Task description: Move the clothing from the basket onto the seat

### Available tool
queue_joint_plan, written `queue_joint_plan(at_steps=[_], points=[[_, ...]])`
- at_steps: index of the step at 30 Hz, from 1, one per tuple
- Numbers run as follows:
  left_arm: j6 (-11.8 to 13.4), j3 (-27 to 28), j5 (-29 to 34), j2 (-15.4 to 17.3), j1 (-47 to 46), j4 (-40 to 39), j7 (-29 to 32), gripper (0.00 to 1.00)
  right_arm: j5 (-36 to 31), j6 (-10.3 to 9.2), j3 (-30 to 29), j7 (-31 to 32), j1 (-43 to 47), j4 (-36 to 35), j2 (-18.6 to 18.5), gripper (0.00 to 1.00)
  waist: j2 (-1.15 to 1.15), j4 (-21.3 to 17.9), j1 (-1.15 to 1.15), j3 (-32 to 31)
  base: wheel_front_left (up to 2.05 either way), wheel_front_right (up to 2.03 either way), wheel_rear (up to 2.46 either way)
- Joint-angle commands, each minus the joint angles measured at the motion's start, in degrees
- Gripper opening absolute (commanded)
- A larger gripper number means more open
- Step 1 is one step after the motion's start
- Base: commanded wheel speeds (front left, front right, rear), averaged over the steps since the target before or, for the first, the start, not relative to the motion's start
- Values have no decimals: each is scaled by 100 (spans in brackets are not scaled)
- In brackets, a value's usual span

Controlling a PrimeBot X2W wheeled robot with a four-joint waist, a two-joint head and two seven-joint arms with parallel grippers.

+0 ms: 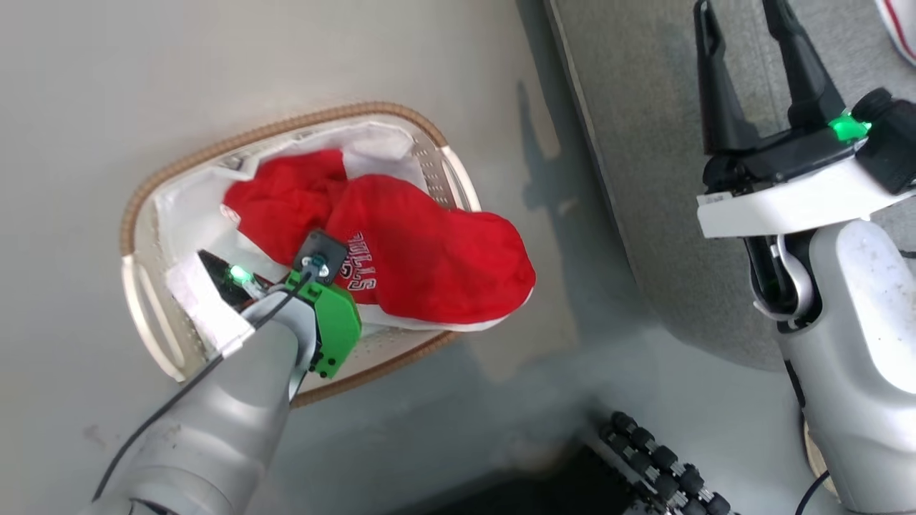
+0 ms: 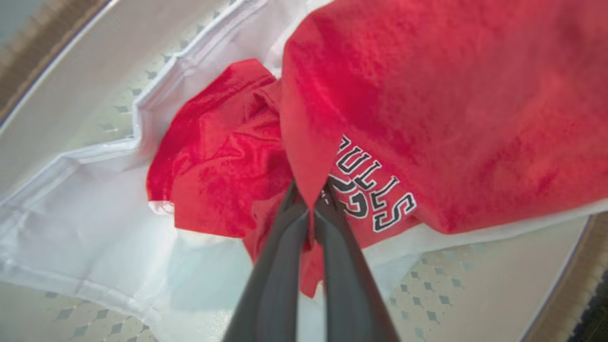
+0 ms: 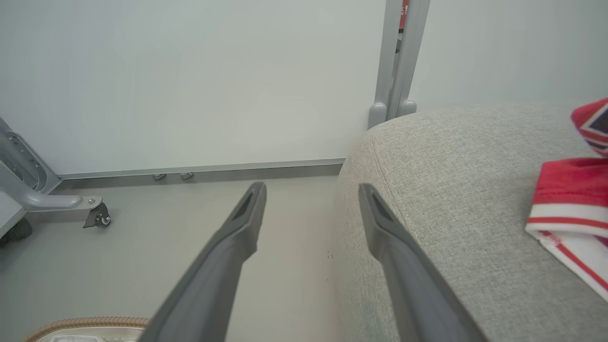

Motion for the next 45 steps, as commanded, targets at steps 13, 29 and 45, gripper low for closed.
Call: queue_joint_plan(at_steps=[13,29,45], points=[[371,603,-144,91,1168,-1955,-343,0,-26,-6,-41,-11,837,347,-47,100,0,916,0,-2039,0,0,0],[274,2131,739,271,2727,-5172,-339,0,-174,-6,74,-11,1700,642,159,100,0,1158,0,-3528,0,0,0],[-79,2808,918,-46,2503,-6308,-340,0,-106,-6,800,-10,1972,447,210,100,0,1257,0,-4047,0,0,0]])
